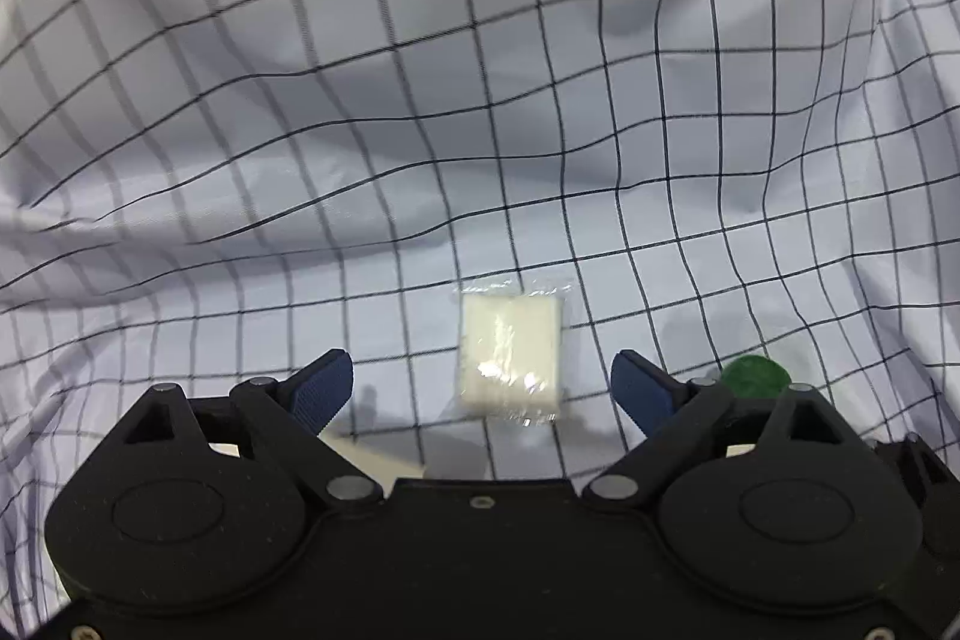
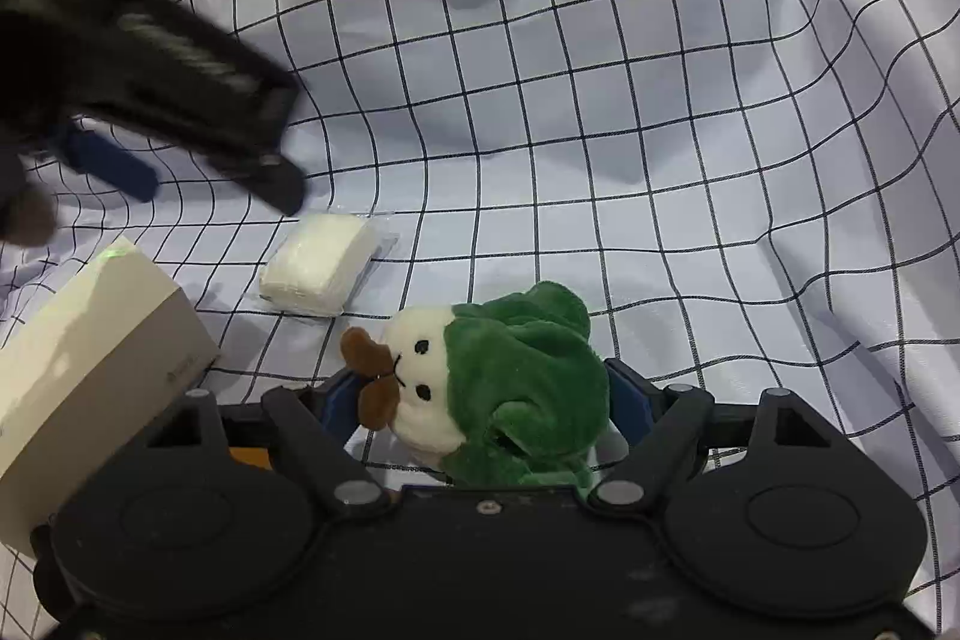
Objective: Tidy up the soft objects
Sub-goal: 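Grasp the white packet with the left tool while the right tool holds the plush bird, then carry the packet with the left tool while the right tool carries the plush to the basket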
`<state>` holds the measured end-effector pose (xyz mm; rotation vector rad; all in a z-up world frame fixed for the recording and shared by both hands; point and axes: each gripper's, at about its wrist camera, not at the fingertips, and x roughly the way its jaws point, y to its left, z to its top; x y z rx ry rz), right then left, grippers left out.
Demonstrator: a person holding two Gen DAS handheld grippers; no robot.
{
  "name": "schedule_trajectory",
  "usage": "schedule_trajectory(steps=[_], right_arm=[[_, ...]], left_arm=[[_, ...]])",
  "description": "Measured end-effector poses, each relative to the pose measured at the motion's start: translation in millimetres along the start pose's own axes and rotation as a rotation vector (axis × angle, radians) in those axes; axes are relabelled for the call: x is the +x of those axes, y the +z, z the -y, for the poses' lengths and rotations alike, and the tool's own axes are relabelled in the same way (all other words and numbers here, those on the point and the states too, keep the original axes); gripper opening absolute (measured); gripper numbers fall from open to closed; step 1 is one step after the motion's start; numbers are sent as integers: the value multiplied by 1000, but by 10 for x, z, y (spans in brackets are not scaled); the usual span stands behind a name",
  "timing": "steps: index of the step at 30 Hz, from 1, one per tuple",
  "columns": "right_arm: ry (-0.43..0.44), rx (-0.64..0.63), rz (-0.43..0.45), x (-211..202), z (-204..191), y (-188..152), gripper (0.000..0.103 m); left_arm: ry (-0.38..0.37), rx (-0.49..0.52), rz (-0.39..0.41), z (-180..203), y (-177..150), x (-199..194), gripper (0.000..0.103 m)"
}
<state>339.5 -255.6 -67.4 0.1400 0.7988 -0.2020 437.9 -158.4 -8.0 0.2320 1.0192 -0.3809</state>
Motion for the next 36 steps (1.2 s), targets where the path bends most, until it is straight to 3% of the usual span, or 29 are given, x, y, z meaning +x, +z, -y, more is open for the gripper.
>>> schedule_trajectory(steps=[13,18,21,22,25,36], right_arm=[[18,5,-10,73,49,0,80],[19,-6,-11,78,43,-9,78],[24,-13,-17,78,40,-6,72],[25,-17,-14,70,38,-5,71],[22,-31,-7,43,18,8,70],[7,-31,37,-47,-111,328,70]], left_arm=[[18,9,-123,94,55,657,89],[-5,23,-135,107,56,723,77],[-29,17,-149,89,72,771,55],[-25,13,-149,87,81,784,54],[-40,0,-141,20,110,825,49],[-49,-70,1,-436,243,264,49]])
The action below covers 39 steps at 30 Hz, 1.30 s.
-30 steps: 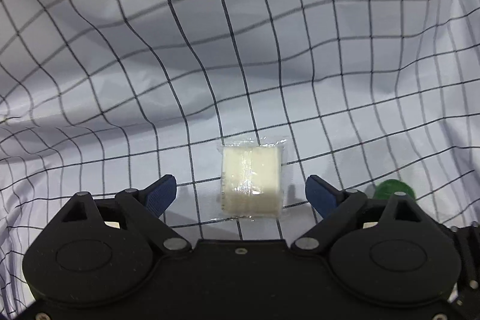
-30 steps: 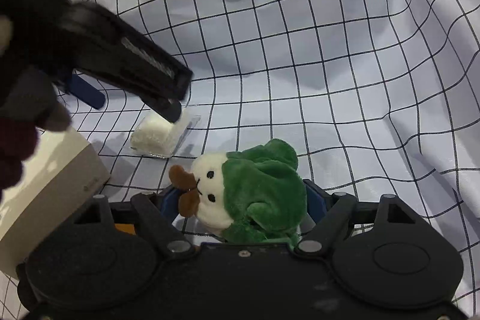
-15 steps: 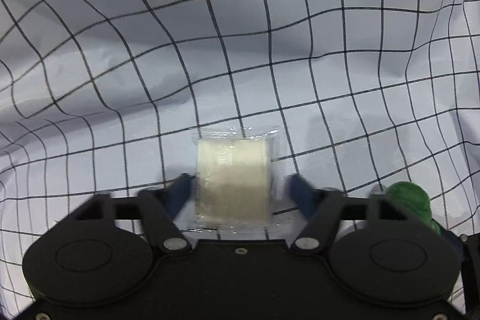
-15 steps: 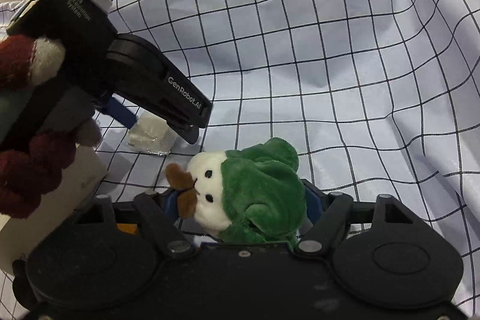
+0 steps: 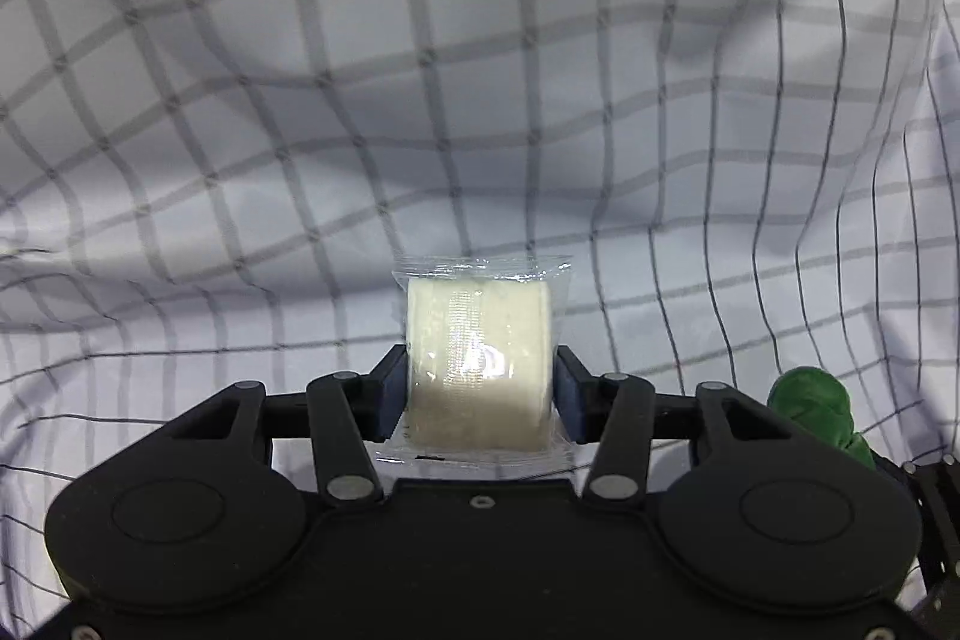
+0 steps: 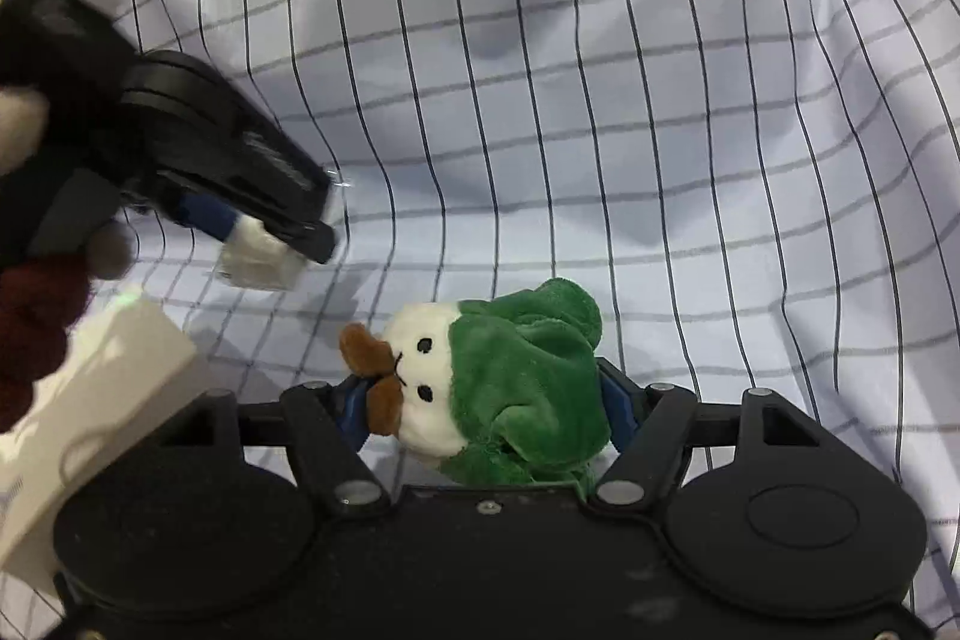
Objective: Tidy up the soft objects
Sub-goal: 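Carry the packet with the left tool while the right tool carries the plush to the basket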
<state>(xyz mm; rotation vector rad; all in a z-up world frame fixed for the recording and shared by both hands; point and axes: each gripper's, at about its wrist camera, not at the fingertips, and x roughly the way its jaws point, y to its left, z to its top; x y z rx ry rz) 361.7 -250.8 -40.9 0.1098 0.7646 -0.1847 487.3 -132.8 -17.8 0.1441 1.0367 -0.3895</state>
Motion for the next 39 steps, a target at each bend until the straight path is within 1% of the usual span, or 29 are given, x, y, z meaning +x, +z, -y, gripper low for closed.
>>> schedule_trajectory(steps=[4,8,10,11,19,24,25,28,31,35,37,39], right_arm=[[9,-5,23,18,-149,181,70],[22,-40,43,79,-404,364,70],[31,-66,56,86,-548,424,70],[39,-81,62,96,-641,458,70],[125,-159,72,194,-1383,601,70],[188,-223,69,213,-1882,572,70],[202,-232,67,211,-1958,562,70],[255,-265,65,138,-2206,484,70],[308,-306,67,-14,-2372,360,70],[371,-349,67,-310,-2462,159,71],[406,-355,66,-503,-2436,48,71],[428,-362,69,-702,-2383,-82,71]], left_arm=[[17,-50,44,-347,-1,-217,49],[50,-102,70,-700,-57,-324,49],[66,-130,79,-908,-139,-394,49],[74,-142,83,-1021,-186,-490,49],[135,-245,101,-1671,-604,-666,49],[181,-261,124,-1880,-899,-842,49],[184,-271,128,-1941,-972,-936,49],[195,-291,145,-2018,-1161,-1064,49],[231,-294,168,-2047,-1359,-1254,49],[267,-319,180,-2025,-1627,-1415,49],[265,-335,188,-1999,-1779,-1526,49],[285,-332,199,-1925,-1933,-1638,49]])
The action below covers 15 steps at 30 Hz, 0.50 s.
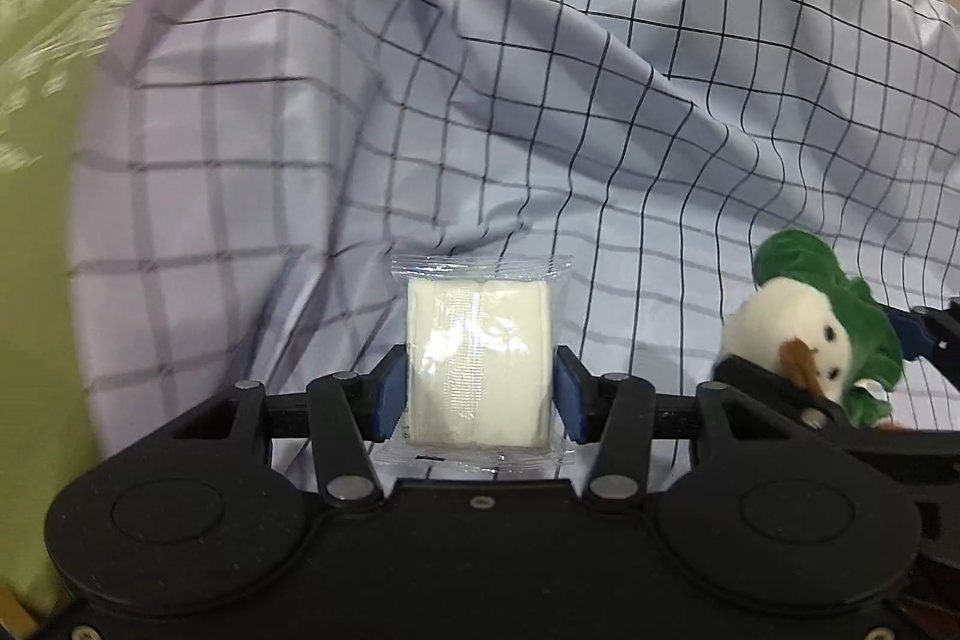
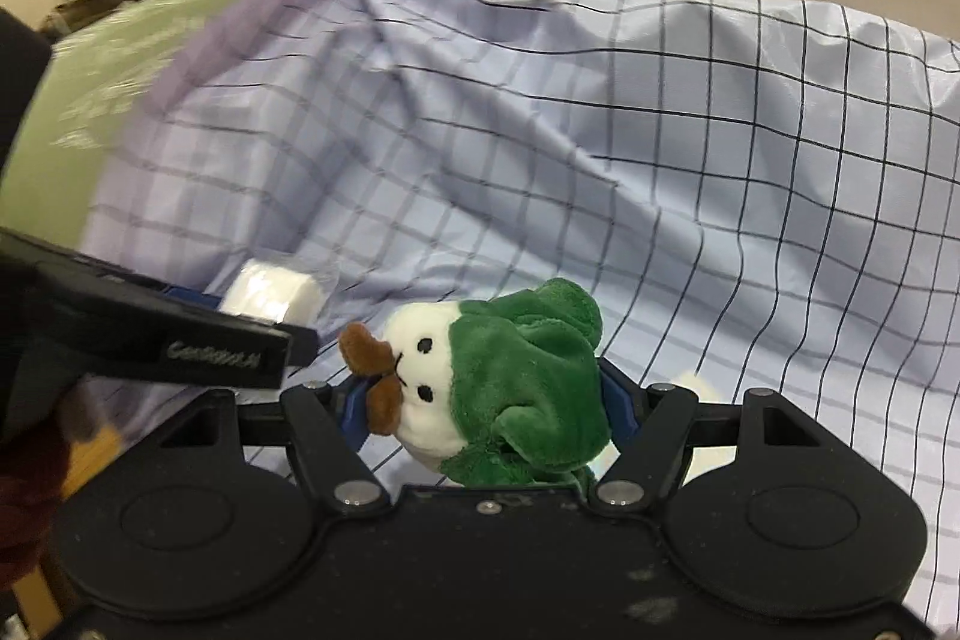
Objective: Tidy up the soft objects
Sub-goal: 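Carry the packet with the left tool while the right tool carries the plush to the basket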
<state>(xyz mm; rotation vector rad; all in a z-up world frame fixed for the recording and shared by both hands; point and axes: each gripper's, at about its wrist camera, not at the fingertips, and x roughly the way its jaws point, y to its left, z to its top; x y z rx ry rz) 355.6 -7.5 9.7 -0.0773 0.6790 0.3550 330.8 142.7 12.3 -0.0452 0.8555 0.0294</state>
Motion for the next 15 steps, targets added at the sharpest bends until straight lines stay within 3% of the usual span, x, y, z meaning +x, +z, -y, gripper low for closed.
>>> schedule_trajectory(steps=[6,15], right_arm=[[55,-4,13,-646,-156,-335,71],[56,16,23,-1607,-196,-1026,71]], left_arm=[[5,36,20,97,-419,-414,49],[-88,67,-31,460,-1003,-939,49]])
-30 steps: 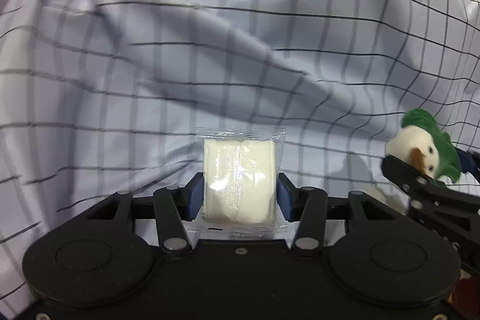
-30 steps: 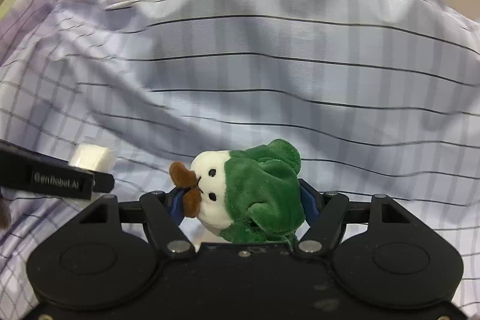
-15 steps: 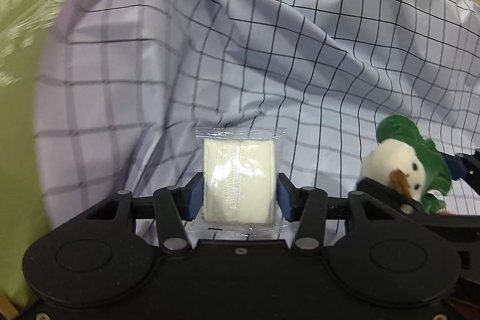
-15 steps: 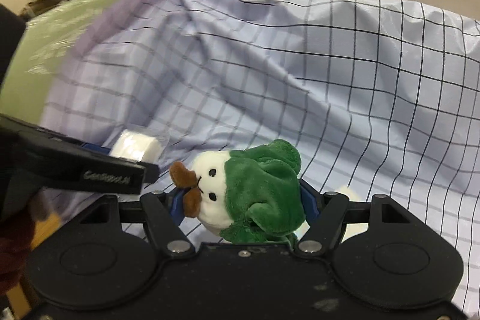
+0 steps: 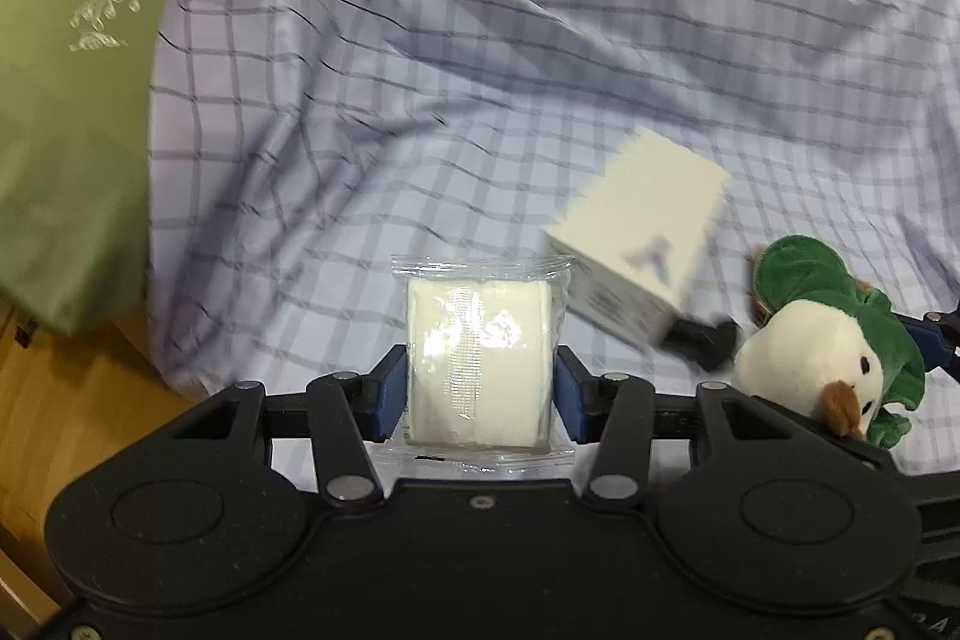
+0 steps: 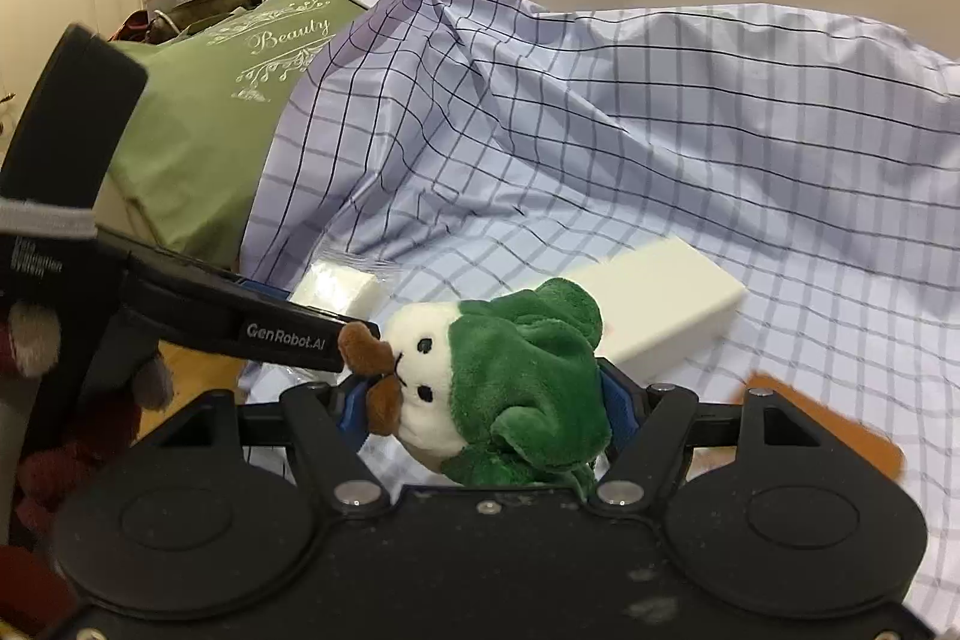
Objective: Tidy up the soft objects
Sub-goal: 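Carry the packet with the left tool while the right tool carries the plush to the basket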
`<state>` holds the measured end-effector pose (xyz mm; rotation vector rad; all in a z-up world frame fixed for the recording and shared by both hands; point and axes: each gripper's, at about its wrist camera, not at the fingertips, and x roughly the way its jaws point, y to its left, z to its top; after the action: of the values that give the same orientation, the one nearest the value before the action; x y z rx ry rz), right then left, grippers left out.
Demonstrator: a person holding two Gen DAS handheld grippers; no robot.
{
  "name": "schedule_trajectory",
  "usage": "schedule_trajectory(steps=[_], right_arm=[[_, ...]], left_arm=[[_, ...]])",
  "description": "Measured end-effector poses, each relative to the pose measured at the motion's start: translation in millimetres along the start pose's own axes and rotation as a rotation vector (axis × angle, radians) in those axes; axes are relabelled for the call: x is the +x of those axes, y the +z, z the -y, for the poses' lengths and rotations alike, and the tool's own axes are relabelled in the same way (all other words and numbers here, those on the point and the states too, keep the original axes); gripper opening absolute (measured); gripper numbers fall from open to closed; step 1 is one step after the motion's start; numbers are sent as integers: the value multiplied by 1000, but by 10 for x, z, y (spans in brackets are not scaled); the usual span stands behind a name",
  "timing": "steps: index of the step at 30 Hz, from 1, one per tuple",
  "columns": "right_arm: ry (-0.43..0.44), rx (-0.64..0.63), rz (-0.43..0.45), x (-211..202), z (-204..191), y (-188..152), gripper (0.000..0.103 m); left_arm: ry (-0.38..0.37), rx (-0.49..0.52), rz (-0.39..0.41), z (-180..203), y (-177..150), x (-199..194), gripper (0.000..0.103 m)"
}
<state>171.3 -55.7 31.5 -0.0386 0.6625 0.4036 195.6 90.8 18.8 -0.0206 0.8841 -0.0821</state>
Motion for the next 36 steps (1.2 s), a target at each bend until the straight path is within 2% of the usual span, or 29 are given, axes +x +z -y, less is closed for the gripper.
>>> schedule_trajectory(steps=[8,18,24,34,36], right_arm=[[-64,81,-44,-567,194,-636,71],[-224,309,-91,-1112,681,-1213,71],[-258,362,-106,-1091,784,-1229,71],[-218,324,-133,-934,595,-1140,71],[-217,321,-141,-919,584,-1140,71]], left_arm=[[-87,66,-89,512,-367,-107,49],[-136,150,-176,956,-671,-87,49],[-167,157,-237,1042,-810,-17,49],[-147,149,-221,957,-843,-34,50],[-146,147,-225,941,-855,-21,54]])
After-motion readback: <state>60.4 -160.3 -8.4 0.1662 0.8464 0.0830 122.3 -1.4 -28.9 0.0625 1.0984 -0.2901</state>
